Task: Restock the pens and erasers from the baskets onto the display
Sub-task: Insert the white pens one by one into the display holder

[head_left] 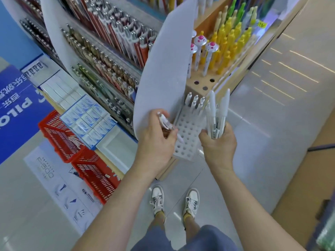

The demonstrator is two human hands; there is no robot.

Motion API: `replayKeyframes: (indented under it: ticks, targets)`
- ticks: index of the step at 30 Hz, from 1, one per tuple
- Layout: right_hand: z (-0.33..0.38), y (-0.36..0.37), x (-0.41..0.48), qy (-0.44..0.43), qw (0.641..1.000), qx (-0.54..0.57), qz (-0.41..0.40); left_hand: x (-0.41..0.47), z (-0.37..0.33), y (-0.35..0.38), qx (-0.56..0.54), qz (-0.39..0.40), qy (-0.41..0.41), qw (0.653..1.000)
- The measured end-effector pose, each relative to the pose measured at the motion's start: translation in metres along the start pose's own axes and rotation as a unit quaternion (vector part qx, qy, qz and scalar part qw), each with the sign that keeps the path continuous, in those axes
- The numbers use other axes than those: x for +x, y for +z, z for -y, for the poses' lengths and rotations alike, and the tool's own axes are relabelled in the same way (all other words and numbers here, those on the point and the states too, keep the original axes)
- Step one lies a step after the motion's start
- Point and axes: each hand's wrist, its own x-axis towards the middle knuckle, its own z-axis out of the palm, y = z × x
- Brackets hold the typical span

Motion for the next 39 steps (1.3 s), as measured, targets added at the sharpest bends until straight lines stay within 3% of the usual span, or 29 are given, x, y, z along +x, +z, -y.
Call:
replayKeyframes:
  ticks: [8,13,19,26,39]
  targets:
    - [-0.005,-0.026,0.014,-0.004,0.997,0.024,0.073,0.010,-0.009,0.014,0.019,0.057,0.009,0.998]
    - [-0.005,-0.027,0.014,-0.003,0.995,0.042,0.086,0.020,-0.016,0.024,0.105,-0.064,0.077,0.989]
    - [-0.003,-0.030,0.015,-0.026,0.994,0.042,0.099,0.032,-0.009,0.039,0.134,-0.149,0.088,0.976]
    - [-0.005,-0.029,0.017,-0.034,0.993,0.038,0.110,0.037,-0.014,0.043,0.057,-0.182,0.008,0.982]
    - [-0.011,-0.026,0.019,-0.005,0.989,0.076,0.124,0.044,-0.009,0.051,0.150,-0.148,0.063,0.976]
